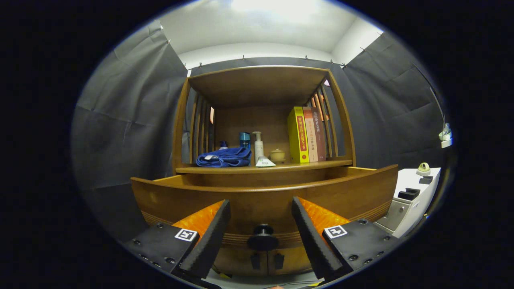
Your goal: Pull open the drawer, take out the items inside it, and place them on the countertop above the cabinet.
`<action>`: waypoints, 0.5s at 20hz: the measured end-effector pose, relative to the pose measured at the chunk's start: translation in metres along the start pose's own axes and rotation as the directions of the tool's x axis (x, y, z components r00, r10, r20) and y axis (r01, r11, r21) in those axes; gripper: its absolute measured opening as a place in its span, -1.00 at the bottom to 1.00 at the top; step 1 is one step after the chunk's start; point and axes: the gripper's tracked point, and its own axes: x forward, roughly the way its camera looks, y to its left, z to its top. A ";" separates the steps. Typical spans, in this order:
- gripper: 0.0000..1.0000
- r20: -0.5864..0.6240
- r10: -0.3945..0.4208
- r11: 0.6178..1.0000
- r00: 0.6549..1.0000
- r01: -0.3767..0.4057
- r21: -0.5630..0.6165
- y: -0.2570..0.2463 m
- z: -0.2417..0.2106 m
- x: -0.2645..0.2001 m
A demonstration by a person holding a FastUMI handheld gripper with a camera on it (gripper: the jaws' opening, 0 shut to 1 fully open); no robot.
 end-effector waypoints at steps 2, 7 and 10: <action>0.98 -0.028 -0.001 1.000 1.000 0.002 0.010 0.000 -0.011 0.002; 0.98 -0.086 -0.026 0.998 0.996 0.031 0.049 -0.011 -0.030 0.006; 0.98 -0.088 -0.027 0.998 0.996 0.032 0.051 -0.011 -0.029 0.006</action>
